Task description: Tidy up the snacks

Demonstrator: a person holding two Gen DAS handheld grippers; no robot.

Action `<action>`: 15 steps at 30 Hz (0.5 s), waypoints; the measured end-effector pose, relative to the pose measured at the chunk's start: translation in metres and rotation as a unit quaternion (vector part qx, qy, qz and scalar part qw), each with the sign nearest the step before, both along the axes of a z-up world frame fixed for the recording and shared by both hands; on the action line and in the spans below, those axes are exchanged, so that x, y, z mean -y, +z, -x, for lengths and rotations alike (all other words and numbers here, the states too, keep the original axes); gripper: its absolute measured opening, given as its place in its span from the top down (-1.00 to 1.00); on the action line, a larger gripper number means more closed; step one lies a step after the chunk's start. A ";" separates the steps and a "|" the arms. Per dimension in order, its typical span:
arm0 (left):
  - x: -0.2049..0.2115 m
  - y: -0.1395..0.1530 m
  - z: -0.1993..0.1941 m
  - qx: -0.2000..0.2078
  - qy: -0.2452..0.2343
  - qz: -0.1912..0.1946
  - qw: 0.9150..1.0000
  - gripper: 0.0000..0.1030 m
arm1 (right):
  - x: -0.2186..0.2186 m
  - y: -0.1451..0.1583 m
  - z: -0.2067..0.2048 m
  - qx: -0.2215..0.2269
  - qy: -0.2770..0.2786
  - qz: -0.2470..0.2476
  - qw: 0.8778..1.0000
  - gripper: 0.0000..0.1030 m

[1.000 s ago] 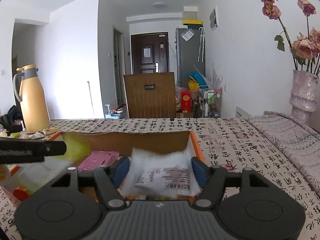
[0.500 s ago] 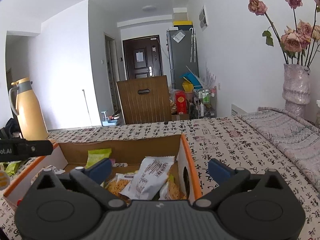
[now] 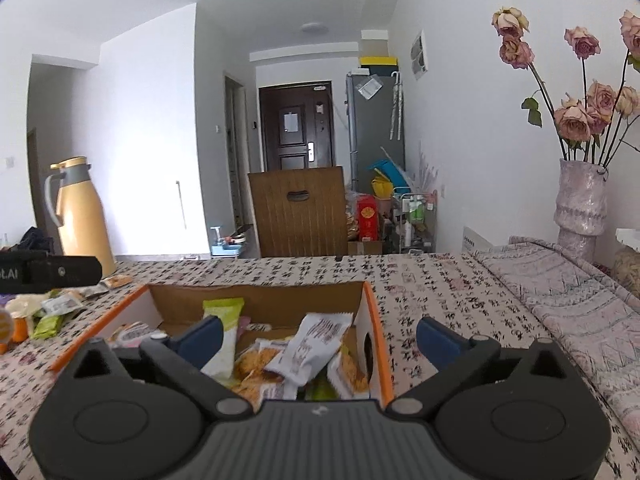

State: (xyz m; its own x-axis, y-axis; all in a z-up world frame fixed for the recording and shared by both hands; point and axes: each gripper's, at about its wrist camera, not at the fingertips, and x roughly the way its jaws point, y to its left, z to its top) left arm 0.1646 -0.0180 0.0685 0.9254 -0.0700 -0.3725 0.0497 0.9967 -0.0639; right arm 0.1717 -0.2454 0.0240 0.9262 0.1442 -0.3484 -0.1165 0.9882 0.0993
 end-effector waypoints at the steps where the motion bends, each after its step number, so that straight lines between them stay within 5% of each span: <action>1: -0.002 0.000 0.005 0.000 -0.001 0.000 1.000 -1.00 | 0.000 0.001 0.004 0.000 0.002 0.000 1.000 -1.00; 15: -0.016 -0.024 0.076 -0.026 -0.021 -0.009 0.999 -1.00 | 0.001 -0.018 0.082 -0.030 0.022 0.001 0.999 -1.00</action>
